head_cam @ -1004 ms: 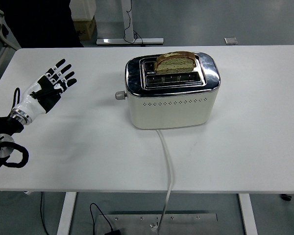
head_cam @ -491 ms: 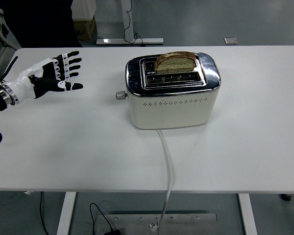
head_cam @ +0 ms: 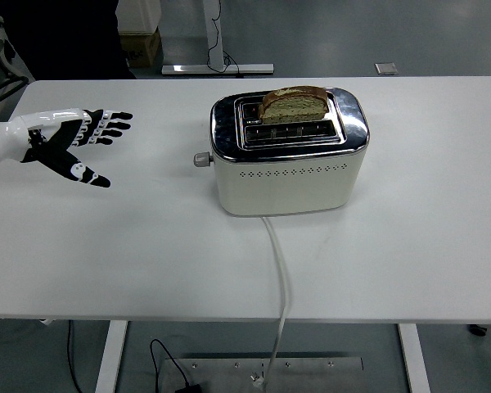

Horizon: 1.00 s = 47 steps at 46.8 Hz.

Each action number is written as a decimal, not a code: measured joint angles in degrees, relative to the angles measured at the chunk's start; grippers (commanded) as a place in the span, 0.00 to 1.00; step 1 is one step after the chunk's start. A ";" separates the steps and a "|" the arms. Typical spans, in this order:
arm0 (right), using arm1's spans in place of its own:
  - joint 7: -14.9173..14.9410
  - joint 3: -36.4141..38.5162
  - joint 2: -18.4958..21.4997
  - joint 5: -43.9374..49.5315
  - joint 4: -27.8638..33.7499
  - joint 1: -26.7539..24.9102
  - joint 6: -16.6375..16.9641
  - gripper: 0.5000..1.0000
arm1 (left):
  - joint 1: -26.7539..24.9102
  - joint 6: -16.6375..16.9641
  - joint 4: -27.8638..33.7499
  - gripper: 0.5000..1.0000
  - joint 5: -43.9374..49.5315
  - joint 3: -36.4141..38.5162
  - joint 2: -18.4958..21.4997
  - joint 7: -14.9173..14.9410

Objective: Press down toaster

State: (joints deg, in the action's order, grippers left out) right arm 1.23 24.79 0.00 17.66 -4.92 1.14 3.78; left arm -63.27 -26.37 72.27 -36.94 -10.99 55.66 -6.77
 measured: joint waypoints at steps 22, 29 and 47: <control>-0.01 0.00 0.00 0.01 0.00 0.00 0.00 1.00 | -5.32 -7.82 -0.49 1.00 -17.32 0.07 -3.43 -0.03; -0.01 0.00 0.00 -0.01 -0.01 -0.01 0.00 1.00 | -5.47 -7.76 -0.86 1.00 -20.31 0.09 -6.21 0.00; 0.00 0.00 0.00 -0.01 -0.01 0.00 0.00 1.00 | -7.46 -7.72 -2.87 1.00 -21.77 0.10 -10.85 0.00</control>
State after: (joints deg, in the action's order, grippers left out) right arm 1.22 24.79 0.00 17.64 -4.93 1.14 3.78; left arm -70.74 -34.10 69.40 -58.71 -10.89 44.81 -6.78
